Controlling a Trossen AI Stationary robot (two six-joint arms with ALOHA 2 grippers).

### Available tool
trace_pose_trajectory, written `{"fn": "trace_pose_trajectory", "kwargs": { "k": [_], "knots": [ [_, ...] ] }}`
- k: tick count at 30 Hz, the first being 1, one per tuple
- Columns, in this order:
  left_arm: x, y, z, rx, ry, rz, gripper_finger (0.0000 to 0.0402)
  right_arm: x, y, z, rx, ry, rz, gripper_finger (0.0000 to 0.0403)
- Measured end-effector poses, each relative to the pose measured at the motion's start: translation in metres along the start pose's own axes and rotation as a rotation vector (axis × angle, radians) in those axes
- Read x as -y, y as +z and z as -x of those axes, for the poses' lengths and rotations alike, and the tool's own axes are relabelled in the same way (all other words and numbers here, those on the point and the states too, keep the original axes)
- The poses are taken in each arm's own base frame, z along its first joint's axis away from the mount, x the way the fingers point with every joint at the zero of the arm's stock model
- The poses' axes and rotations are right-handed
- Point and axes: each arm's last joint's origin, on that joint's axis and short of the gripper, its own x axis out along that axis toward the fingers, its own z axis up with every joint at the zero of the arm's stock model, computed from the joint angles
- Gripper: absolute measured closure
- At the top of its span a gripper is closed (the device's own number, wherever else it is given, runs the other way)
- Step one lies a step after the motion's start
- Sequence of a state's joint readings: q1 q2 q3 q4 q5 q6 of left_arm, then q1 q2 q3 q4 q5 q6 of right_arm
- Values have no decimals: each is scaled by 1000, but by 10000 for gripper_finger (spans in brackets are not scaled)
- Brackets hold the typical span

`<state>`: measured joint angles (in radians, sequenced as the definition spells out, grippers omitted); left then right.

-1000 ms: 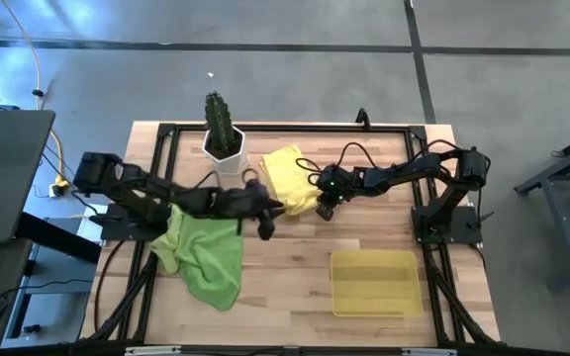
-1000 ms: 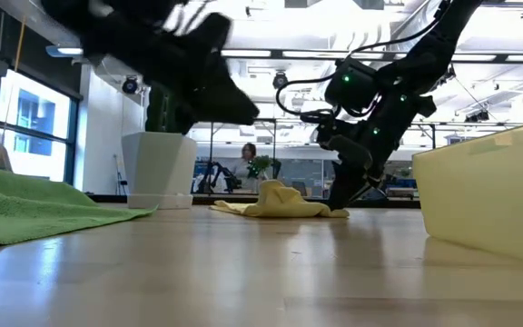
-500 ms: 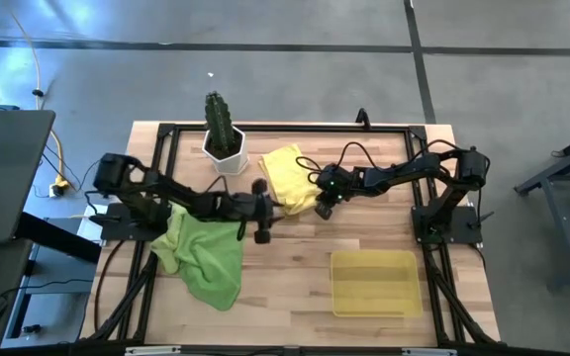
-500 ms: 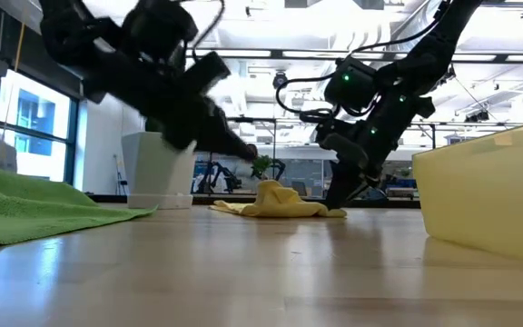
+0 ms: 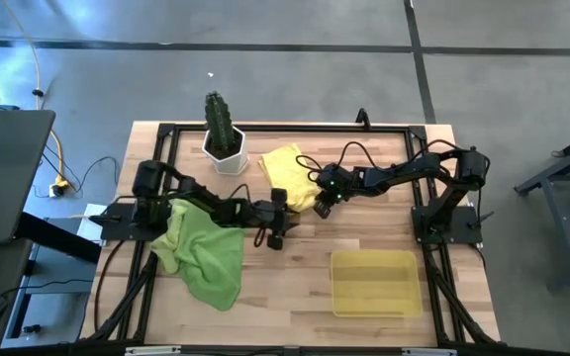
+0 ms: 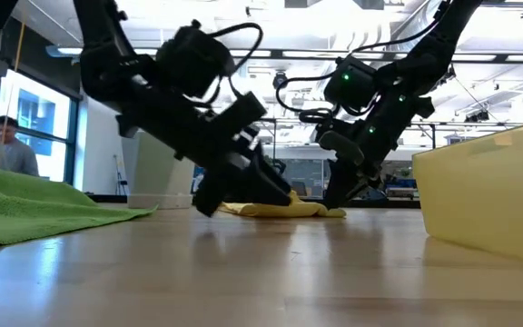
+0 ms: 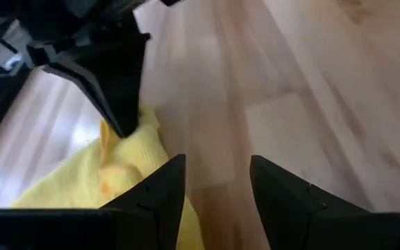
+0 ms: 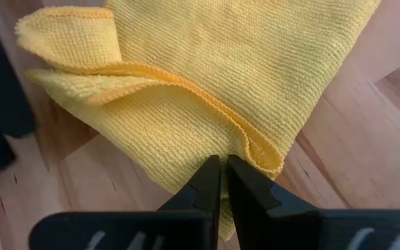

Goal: Roll microfiber towels into tight, uniform cylinder then place into a basket
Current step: Roll the yellow towel

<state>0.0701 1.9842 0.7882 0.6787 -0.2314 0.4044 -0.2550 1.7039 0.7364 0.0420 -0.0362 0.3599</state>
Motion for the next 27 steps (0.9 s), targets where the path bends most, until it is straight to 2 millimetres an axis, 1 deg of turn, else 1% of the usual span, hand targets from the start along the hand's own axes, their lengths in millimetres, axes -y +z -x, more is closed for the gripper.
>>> {"fn": "trace_pose_trajectory", "kwargs": {
  "k": [4,8,14,17,21,27],
  "knots": [
    [-9,-1,-4,-49,86,12,251,0,0,0,-2,-1,1,383],
    [-21,-12,-4,-128,127,38,252,0,-1,0,-7,-2,4,383],
    [-34,-23,-6,-174,98,127,252,0,-1,0,-7,-2,20,383],
    [-34,-25,-6,-180,44,176,252,0,-1,0,-7,-2,21,383],
    [-29,-24,-5,-179,-33,235,252,0,0,0,-7,0,42,382],
    [-26,-26,-4,-212,-33,355,252,0,0,0,-2,1,55,363]
  ]
}}
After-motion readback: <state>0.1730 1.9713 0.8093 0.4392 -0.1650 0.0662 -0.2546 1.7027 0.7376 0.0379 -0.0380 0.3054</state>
